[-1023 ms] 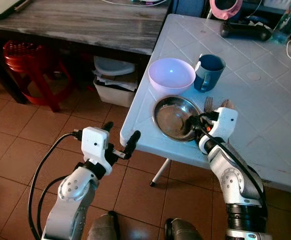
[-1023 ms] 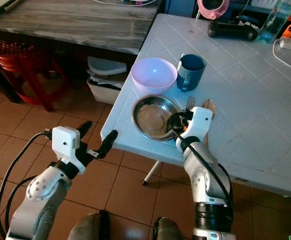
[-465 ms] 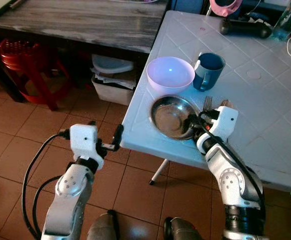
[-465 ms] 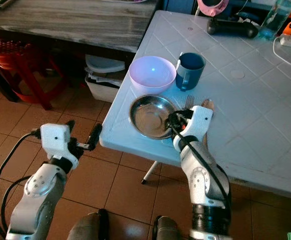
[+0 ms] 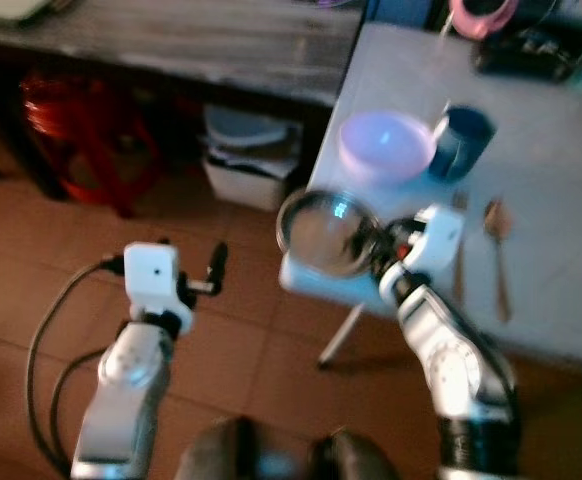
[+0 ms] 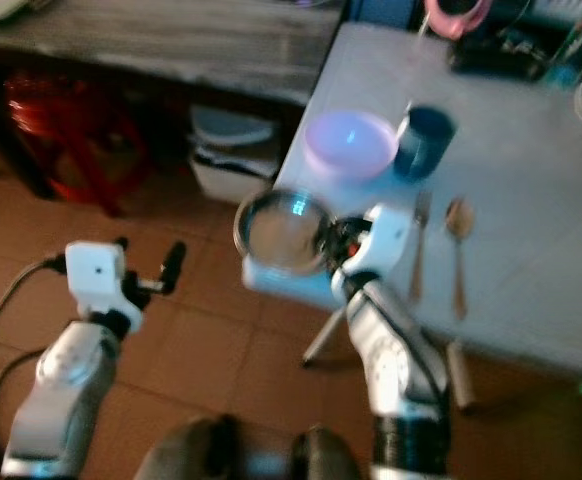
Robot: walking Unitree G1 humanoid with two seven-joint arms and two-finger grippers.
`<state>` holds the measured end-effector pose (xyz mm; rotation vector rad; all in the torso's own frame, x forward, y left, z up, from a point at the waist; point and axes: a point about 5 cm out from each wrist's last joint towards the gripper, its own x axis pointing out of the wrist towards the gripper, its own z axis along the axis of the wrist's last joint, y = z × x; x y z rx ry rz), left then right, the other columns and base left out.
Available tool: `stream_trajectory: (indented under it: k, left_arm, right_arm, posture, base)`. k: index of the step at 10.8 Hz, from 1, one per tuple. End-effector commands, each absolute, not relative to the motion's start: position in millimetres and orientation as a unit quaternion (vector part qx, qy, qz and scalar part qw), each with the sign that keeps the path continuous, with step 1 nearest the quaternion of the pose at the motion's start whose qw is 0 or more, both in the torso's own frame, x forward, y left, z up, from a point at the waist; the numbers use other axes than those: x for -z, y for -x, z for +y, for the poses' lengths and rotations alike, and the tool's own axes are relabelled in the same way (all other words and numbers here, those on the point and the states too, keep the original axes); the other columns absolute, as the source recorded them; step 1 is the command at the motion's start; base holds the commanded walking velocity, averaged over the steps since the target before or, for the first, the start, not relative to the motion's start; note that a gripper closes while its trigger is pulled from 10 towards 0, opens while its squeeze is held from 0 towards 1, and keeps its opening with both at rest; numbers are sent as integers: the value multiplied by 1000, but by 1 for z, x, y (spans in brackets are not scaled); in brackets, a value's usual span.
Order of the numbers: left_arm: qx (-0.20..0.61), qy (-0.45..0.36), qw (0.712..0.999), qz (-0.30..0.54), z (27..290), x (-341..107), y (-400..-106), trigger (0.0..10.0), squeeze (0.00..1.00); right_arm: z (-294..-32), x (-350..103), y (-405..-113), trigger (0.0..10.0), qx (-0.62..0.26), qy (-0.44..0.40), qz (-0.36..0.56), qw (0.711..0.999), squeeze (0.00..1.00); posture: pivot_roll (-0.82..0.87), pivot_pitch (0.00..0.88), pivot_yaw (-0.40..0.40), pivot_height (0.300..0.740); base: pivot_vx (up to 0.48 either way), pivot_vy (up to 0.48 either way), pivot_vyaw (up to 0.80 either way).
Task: Setting the table
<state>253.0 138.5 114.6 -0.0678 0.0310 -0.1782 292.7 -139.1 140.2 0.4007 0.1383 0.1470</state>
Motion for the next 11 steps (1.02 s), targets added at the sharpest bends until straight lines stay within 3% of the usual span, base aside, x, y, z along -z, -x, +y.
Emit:
stream_trajectory:
  k: [1,5,11]
  left_arm:
    - [89,25,996,15,140,-114,-252,10000,0]
    - [106,25,994,-1,135,-118,-256,10000,0]
    - [103,33,994,10,132,-110,-257,10000,0]
  right_arm:
    - [-144,-146,-291,0,-63,-208,45,975,0]
    - [-155,-137,-287,0,-33,-159,31,986,0]
    - [-152,-136,-285,0,-34,-138,13,990,0]
  posture:
    - [-15,161,-13,740]
    - [-12,160,-11,740]
    - [-26,147,-8,740]
  base:
    - [0,480,0]
    - [216,402,0]
    - [423,0,0]
